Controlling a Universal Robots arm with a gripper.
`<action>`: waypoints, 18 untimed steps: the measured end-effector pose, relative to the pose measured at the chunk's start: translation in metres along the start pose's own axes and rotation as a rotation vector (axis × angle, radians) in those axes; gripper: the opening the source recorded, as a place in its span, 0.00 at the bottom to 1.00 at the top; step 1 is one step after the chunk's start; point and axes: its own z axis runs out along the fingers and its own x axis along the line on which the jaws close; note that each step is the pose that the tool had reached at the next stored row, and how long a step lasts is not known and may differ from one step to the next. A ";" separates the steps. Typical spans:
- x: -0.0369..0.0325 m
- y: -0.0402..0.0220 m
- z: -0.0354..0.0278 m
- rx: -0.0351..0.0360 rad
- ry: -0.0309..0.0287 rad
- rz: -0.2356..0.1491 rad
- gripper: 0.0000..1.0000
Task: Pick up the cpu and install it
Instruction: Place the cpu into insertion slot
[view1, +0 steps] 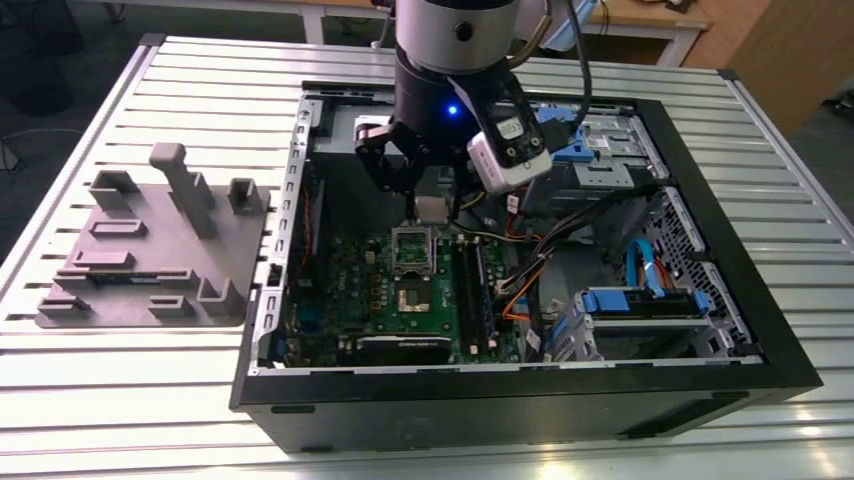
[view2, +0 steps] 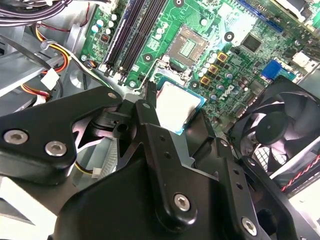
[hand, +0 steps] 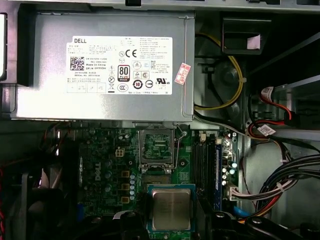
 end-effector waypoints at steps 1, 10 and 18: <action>0.0000 0.0000 0.0000 0.0000 0.0000 0.000 0.47; 0.0008 -0.0006 0.0126 0.0001 0.0000 0.000 0.47; 0.0013 -0.0019 0.0230 -0.0002 0.0000 0.000 0.47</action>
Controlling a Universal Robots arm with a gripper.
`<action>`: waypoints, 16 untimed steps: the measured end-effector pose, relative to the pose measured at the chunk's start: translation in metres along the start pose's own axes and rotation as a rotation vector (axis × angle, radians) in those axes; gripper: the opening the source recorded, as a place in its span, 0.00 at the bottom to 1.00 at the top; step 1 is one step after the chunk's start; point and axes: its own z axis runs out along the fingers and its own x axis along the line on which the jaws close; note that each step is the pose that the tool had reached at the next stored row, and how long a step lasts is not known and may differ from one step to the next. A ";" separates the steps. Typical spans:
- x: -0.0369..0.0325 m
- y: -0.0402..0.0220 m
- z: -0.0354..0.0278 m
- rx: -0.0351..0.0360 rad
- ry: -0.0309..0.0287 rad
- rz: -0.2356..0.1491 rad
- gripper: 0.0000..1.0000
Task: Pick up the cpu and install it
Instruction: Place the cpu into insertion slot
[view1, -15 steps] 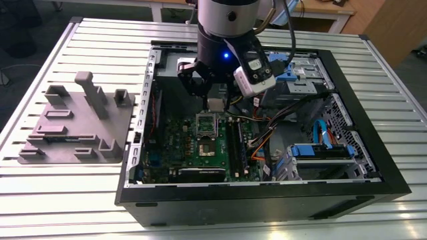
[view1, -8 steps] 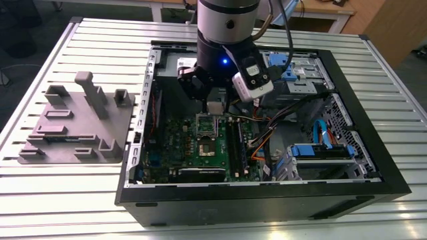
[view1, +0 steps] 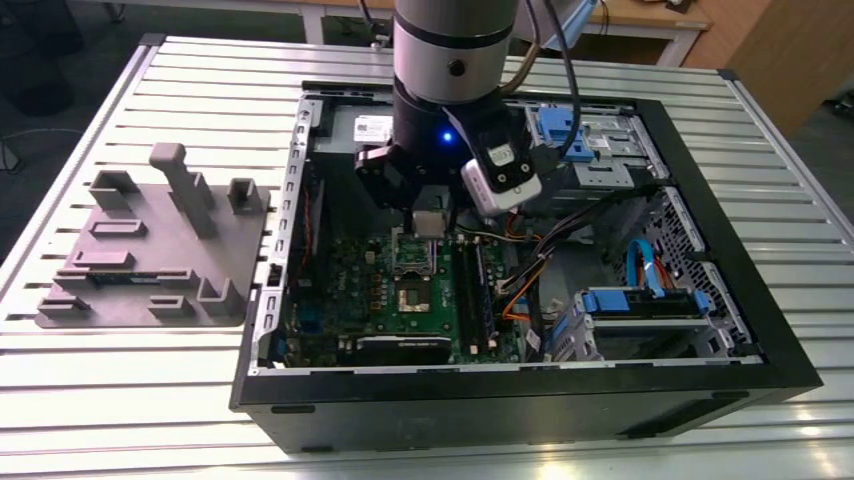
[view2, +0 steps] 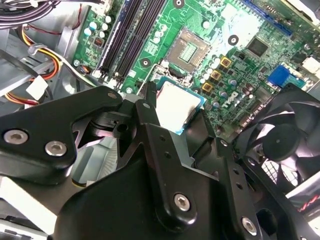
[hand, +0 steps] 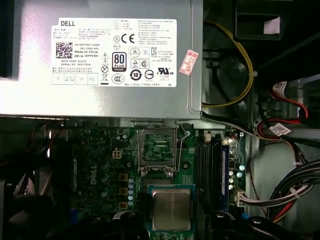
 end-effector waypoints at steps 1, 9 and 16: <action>0.0000 0.0000 0.0004 0.0001 0.0001 0.000 0.47; 0.0000 0.0000 0.0010 -0.0003 0.0000 0.000 0.47; 0.0000 -0.0001 0.0018 -0.0006 0.0012 0.000 0.47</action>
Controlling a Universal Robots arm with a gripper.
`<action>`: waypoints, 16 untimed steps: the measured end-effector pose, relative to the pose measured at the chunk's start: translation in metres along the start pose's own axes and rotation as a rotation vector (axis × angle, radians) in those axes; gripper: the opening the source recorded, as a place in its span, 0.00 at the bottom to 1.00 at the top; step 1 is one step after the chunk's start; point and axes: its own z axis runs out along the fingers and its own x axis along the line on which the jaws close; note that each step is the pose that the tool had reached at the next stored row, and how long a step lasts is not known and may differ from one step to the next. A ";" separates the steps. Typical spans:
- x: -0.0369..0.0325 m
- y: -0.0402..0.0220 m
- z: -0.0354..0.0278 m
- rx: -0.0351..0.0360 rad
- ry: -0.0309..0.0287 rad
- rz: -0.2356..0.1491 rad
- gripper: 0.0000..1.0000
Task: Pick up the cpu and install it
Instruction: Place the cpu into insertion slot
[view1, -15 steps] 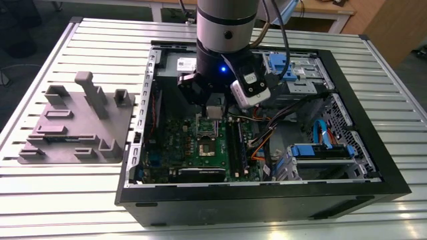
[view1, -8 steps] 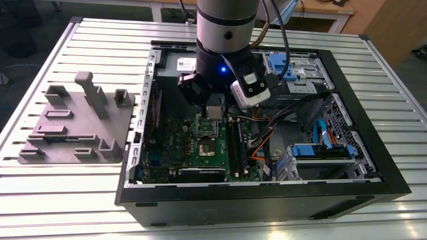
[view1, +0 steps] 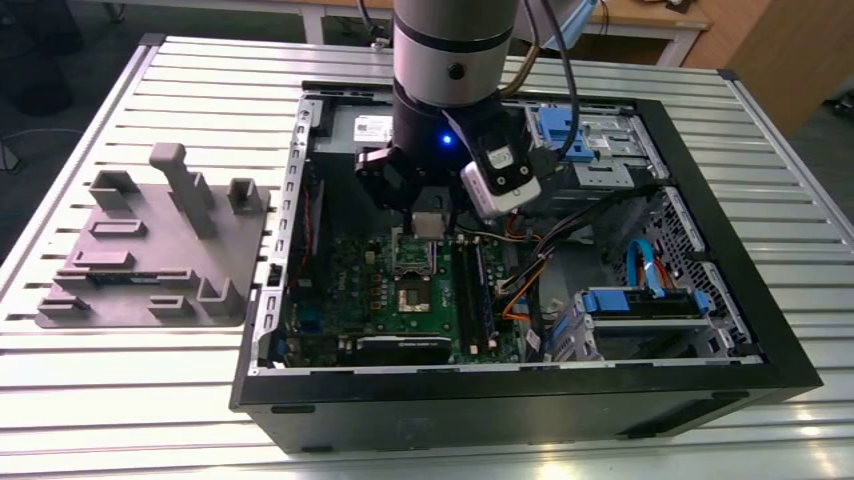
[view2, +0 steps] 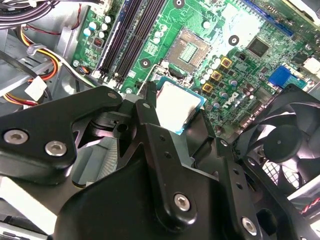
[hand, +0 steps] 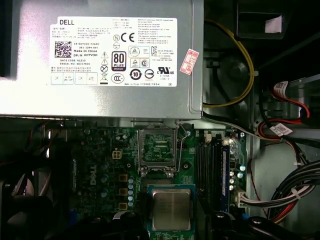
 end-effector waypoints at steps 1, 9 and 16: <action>0.0000 0.0000 0.0013 0.0001 0.0022 -0.001 0.47; 0.0013 -0.0029 0.0145 0.0031 0.0080 -0.005 0.47; 0.0070 -0.0069 0.0258 0.0035 0.0080 -0.002 0.47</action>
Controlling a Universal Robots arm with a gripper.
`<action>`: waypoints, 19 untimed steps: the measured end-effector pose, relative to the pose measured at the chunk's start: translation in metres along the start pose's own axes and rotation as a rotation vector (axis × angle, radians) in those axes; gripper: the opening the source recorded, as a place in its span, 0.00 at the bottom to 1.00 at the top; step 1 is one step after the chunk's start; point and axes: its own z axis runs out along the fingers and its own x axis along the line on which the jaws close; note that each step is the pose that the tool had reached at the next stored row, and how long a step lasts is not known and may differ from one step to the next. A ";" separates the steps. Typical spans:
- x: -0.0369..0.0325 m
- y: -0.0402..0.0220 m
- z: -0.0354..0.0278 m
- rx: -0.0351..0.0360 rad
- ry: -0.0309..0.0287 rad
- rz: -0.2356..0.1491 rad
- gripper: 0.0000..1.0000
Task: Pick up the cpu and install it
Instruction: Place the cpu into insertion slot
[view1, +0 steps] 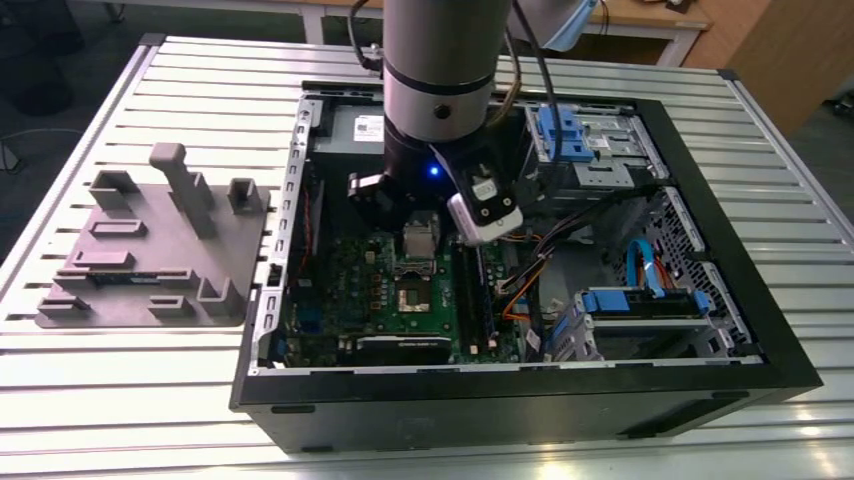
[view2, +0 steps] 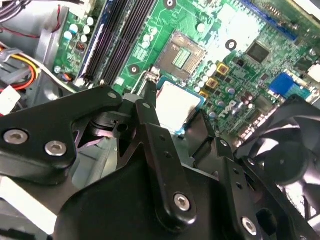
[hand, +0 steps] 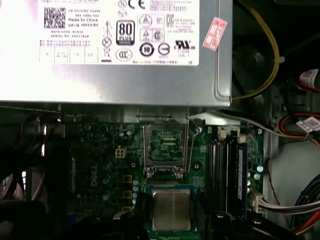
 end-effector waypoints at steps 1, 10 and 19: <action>0.0000 -0.0017 0.0010 0.0000 -0.0001 0.001 0.47; -0.0010 -0.0086 0.0166 -0.0001 -0.0002 0.002 0.47; -0.0008 -0.0109 0.0328 0.0000 -0.0008 0.002 0.47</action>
